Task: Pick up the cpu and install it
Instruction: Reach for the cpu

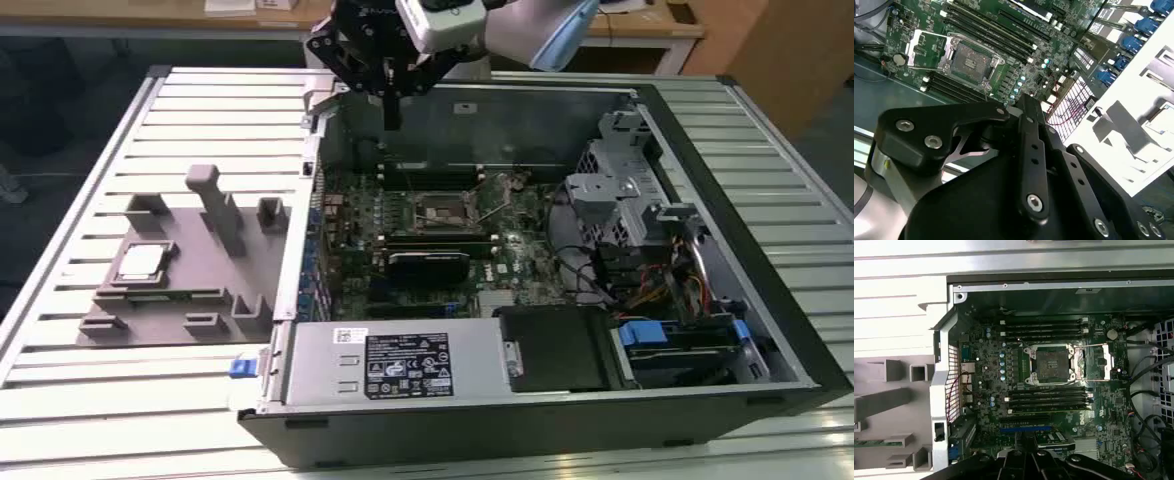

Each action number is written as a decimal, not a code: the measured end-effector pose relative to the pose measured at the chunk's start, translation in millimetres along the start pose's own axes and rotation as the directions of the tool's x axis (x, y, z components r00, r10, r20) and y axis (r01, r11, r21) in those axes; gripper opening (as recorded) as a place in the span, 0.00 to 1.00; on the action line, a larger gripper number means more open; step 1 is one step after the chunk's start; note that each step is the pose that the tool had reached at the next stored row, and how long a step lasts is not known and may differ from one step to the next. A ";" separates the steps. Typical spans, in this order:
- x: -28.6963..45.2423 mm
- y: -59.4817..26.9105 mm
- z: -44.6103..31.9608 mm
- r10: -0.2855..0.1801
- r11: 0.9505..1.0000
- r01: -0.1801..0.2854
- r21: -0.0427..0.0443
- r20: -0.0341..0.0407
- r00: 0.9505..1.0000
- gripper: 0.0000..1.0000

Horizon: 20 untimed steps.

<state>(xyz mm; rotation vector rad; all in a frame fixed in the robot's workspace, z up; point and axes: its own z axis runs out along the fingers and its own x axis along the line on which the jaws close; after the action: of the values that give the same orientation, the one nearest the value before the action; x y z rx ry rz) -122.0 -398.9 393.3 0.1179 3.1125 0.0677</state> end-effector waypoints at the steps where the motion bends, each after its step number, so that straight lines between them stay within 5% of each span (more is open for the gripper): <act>1: 0.0 0.0 0.0 0.000 1.000 0.000 0.000 0.000 1.000 0.11; 20: 10.5 -0.8 -0.3 0.000 1.000 0.000 0.000 0.000 1.000 0.11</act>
<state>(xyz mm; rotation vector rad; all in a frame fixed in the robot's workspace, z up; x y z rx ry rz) -132.4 -398.9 393.3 0.1180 3.1125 0.0677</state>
